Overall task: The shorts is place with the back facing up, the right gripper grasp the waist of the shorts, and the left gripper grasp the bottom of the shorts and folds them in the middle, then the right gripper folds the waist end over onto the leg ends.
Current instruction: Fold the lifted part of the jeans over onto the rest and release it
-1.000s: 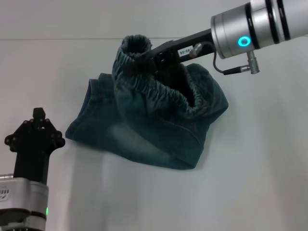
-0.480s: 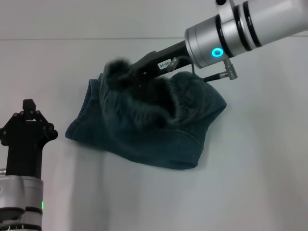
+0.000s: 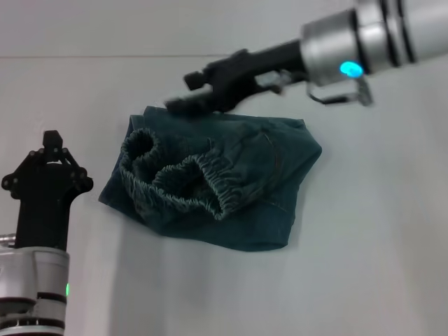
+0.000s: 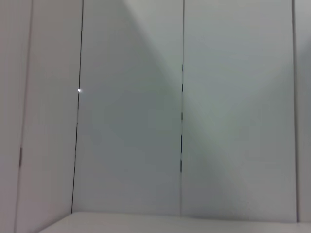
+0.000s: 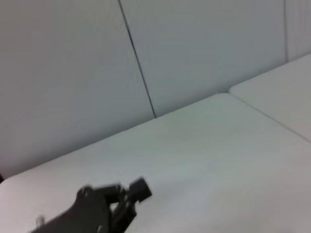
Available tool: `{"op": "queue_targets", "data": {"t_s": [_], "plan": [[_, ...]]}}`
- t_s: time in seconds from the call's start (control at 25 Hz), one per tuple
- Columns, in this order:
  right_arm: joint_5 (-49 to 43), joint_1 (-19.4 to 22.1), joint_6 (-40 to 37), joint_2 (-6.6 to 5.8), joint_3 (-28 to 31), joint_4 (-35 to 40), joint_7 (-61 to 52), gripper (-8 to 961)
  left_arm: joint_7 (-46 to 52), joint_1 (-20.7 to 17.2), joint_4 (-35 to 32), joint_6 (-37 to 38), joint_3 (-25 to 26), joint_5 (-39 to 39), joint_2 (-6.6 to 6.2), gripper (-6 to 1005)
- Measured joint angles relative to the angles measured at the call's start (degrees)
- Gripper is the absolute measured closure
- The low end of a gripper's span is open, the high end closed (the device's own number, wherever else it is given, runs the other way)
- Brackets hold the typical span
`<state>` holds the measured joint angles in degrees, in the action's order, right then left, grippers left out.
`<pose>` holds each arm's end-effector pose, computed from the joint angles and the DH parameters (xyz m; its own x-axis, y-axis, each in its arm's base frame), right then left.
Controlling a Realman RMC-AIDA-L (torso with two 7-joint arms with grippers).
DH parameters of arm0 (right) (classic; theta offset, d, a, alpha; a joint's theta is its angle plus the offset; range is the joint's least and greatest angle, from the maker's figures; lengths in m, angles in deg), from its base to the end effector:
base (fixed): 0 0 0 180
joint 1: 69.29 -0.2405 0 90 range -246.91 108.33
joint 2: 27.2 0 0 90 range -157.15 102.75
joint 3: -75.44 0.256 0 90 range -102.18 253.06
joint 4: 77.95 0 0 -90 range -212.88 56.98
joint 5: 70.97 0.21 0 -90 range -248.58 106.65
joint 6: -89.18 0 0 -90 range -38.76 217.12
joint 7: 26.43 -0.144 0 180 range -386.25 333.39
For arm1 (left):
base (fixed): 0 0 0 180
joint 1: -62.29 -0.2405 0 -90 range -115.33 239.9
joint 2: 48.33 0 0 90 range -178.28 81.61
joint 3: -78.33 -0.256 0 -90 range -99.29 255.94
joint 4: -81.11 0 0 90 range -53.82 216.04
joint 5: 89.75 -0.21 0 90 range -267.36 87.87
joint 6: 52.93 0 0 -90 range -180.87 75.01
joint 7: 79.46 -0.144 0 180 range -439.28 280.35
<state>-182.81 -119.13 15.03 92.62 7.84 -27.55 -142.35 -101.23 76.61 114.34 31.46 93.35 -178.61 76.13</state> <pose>0.0857 0.4059 -0.0361 0.8775 -0.3603 -0.3165 -0.4012 -0.9131 -0.0728 -0.2702 0.2440 -0.0766 0.6713 -0.1264 0.7304 0.7399 0.0554 -0.6704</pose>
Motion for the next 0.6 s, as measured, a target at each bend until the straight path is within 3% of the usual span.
{"op": "queue_targets", "data": {"t_s": [0.04, 0.16, 0.4, 0.6], "plan": [[0.6, 2.3, -1.2, 0.01, -0.1, 1.9, 1.1, 464, 0.3, 0.0, -0.1, 0.3, 0.0, 0.0, -0.02, 998], [4.7, 11.2, -5.7, -0.12, 0.2, 6.3, 6.1, 213, 0.8, 0.3, -0.7, 0.5, -0.1, -0.1, -0.12, 998], [9.1, 25.2, -15.1, -0.58, 5.5, 6.9, 16.3, 196, 1.6, 1.0, -2.3, 0.0, 0.3, -0.1, -0.21, 997], [5.6, 29.1, -22.0, -0.32, 5.9, 2.4, 22.5, 196, 1.6, 1.1, -2.5, -0.1, 0.5, 0.1, -0.31, 997]]}}
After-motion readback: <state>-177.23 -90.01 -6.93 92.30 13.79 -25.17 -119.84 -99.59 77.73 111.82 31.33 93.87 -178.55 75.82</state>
